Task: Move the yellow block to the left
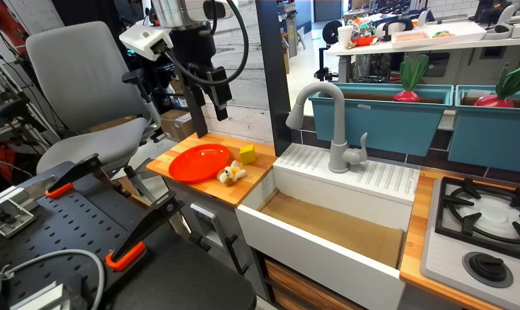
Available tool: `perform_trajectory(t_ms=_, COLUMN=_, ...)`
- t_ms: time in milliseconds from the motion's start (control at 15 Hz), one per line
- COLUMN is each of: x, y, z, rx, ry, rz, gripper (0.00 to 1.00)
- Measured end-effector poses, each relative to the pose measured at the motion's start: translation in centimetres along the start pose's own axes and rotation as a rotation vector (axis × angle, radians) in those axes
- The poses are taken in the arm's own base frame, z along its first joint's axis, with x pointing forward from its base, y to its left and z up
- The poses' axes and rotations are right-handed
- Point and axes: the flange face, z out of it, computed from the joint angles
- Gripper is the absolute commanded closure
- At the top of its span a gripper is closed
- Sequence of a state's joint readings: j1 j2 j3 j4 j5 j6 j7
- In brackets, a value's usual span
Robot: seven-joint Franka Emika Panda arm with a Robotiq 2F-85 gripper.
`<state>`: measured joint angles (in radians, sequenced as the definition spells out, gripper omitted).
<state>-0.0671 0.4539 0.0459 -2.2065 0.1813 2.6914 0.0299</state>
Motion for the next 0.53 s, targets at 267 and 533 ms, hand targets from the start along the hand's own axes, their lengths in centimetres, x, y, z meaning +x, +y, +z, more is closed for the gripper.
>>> perform_trajectory(t_ms=267, x=0.3, y=0.0, z=-0.1, rx=-0.001, ry=0.0, rz=0.018, gripper=0.0)
perform_trajectory(t_ms=533, x=0.8, y=0.5, z=1.6, rx=-0.013, ry=-0.01, rz=0.106, gripper=0.0)
